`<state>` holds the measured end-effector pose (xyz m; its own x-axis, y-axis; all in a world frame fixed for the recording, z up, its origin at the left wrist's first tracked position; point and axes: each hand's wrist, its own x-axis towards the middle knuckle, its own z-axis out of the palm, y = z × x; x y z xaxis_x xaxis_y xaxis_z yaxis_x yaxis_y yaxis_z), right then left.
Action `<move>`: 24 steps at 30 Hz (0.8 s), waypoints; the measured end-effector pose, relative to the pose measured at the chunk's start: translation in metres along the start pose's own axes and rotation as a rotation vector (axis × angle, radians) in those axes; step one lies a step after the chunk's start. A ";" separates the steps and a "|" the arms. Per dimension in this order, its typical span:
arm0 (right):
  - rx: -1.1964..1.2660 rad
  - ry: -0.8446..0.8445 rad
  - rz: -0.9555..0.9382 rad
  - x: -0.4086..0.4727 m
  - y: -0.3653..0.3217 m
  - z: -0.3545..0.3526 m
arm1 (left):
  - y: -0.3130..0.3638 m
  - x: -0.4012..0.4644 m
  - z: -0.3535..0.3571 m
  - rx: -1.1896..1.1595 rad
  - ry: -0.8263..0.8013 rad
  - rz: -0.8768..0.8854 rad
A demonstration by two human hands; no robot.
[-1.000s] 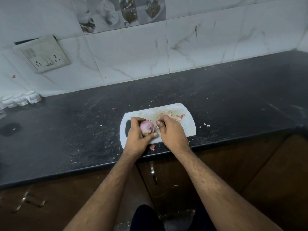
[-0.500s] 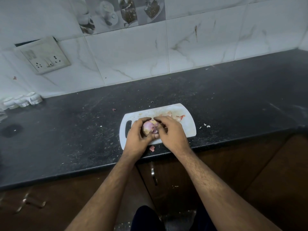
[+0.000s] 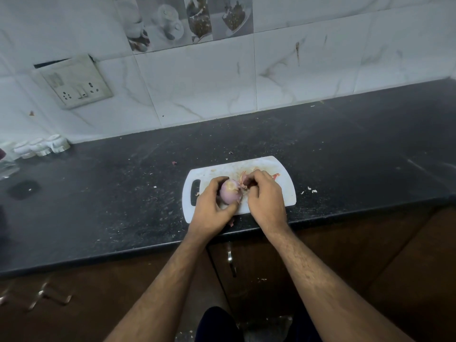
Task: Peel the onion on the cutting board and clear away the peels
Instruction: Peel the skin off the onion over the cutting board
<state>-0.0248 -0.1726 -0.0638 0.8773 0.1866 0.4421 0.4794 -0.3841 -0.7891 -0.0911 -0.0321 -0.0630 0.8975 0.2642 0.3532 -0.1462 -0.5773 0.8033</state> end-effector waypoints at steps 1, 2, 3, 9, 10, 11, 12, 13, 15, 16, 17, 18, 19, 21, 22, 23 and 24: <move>0.003 0.016 0.026 0.000 0.001 0.000 | -0.001 0.000 0.000 0.010 -0.001 0.013; 0.000 0.019 0.059 -0.001 0.001 0.000 | -0.002 0.000 0.001 0.017 0.001 0.026; 0.001 0.016 0.080 -0.001 0.001 0.001 | -0.003 0.001 0.001 0.029 0.008 0.039; 0.090 -0.079 -0.021 0.001 0.001 0.002 | -0.009 0.003 0.003 0.048 0.032 0.055; 0.090 -0.088 -0.024 0.002 0.003 0.002 | -0.009 0.003 0.003 0.040 0.032 0.053; 0.089 -0.087 -0.017 0.004 0.004 0.003 | -0.010 0.003 0.003 0.031 0.029 0.049; 0.091 -0.082 -0.010 0.004 0.004 0.002 | -0.011 0.003 0.003 0.018 0.023 0.046; 0.095 -0.080 -0.007 0.005 0.004 0.002 | -0.012 0.003 0.003 0.015 0.015 0.048; 0.113 -0.090 -0.015 0.004 0.002 0.000 | -0.012 0.003 0.002 0.022 0.011 0.058; 0.127 -0.095 -0.020 0.003 0.002 -0.002 | -0.012 0.004 0.002 0.023 0.014 0.055; 0.141 -0.100 -0.026 0.002 0.001 -0.003 | -0.011 0.003 0.001 0.002 0.010 0.040; 0.150 -0.104 -0.035 0.001 0.001 -0.004 | -0.010 0.003 0.001 -0.053 0.003 0.011; 0.149 -0.108 -0.047 -0.001 0.000 -0.004 | -0.009 0.002 0.002 -0.115 -0.006 -0.019; 0.134 -0.120 -0.065 -0.002 -0.001 -0.004 | -0.008 0.002 0.002 -0.180 0.009 -0.067; 0.132 -0.128 -0.064 -0.002 -0.002 -0.004 | -0.009 0.002 0.002 -0.189 0.013 -0.088; 0.138 -0.139 -0.058 -0.002 -0.002 -0.003 | -0.008 0.002 0.002 -0.201 0.012 -0.104; 0.143 -0.149 -0.054 -0.002 -0.003 -0.003 | -0.007 0.002 0.001 -0.211 0.008 -0.117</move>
<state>-0.0275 -0.1750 -0.0609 0.8387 0.3395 0.4259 0.5149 -0.2396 -0.8231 -0.0879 -0.0287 -0.0688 0.9102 0.3264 0.2551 -0.1262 -0.3681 0.9212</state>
